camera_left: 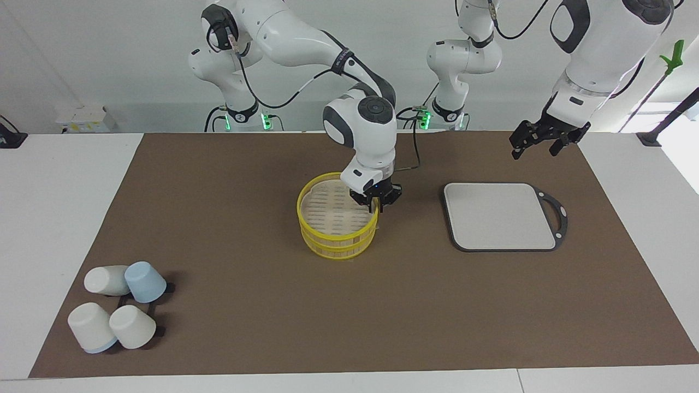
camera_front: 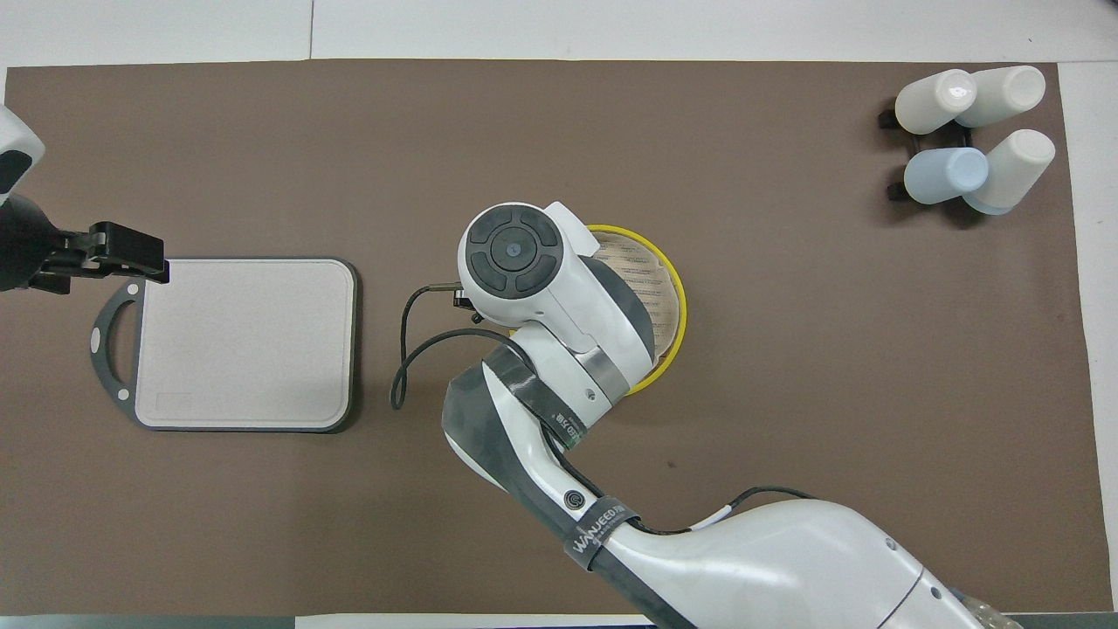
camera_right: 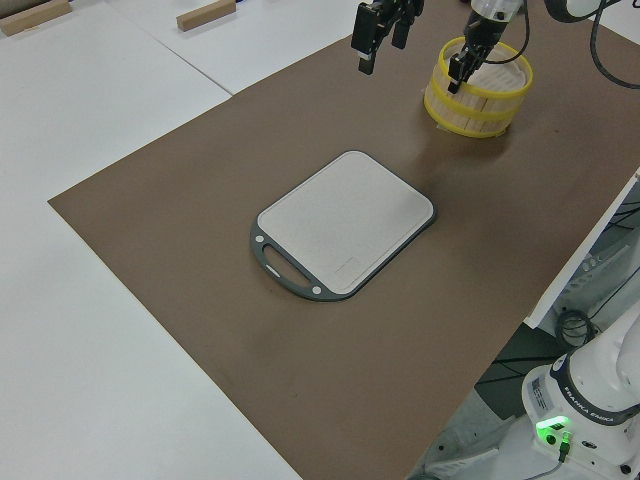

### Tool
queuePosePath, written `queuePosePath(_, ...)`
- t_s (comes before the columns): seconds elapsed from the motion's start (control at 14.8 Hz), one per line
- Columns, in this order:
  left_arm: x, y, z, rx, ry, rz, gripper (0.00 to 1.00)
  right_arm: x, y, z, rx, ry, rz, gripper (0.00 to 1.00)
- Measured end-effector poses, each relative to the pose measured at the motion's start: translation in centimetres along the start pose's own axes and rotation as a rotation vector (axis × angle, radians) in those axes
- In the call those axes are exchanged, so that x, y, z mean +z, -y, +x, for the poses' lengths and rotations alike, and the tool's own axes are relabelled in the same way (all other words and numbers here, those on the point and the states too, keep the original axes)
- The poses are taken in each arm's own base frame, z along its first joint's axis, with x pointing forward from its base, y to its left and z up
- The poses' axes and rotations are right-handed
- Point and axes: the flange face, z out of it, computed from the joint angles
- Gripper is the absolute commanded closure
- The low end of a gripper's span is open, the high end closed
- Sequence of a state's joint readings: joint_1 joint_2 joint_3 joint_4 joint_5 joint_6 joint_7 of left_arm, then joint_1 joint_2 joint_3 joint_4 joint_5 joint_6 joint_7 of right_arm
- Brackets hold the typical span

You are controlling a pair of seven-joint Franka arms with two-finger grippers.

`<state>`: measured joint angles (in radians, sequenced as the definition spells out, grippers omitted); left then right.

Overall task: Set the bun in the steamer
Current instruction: 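Release the lid and withdraw the right gripper toward the bottles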

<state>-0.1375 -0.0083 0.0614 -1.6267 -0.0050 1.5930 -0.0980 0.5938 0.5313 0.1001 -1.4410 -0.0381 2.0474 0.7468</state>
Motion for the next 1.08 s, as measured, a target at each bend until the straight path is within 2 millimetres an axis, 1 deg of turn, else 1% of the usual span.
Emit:
queuePosePath(0.07,0.0,0.1,0.0,-0.001,0.000,0.000,0.00,-0.5,-0.2,0.3,-0.013,-0.024,-0.020,0.00)
queuePosePath(0.13,0.1,0.3,0.0,0.001,0.001,0.000,0.00,-1.7,-0.8,0.9,-0.026,-0.051,-0.042,0.00)
queuePosePath(0.2,0.1,0.5,0.0,0.005,0.002,0.000,0.00,-3.4,-2.0,1.7,-0.045,-0.064,-0.057,0.00)
queuePosePath(0.27,0.1,0.9,0.1,0.012,0.003,0.000,0.00,-5.6,-3.8,2.9,-0.074,-0.074,-0.062,0.00)
queuePosePath(0.4,0.2,1.5,0.1,0.026,0.005,0.000,0.00,-10.5,-8.9,5.4,-0.129,-0.095,-0.069,0.00)
queuePosePath(0.54,0.3,1.6,0.1,0.032,0.007,0.000,0.00,-14.1,-13.8,7.0,-0.182,-0.100,-0.081,0.00)
queuePosePath(0.67,0.4,1.6,0.1,0.033,0.008,0.000,0.00,-16.8,-17.8,7.6,-0.240,-0.086,-0.101,0.00)
queuePosePath(0.88,0.4,1.6,0.1,0.033,0.008,0.000,0.00,-19.9,-23.6,7.7,-0.319,-0.039,-0.131,0.00)
queuePosePath(0.94,0.4,1.6,0.1,0.033,0.008,0.000,0.00,-20.7,-25.2,7.5,-0.340,-0.016,-0.140,0.00)
queuePosePath(1.08,0.4,1.6,0.1,0.034,0.008,0.000,0.00,-21.4,-27.6,6.7,-0.366,0.024,-0.151,0.00)
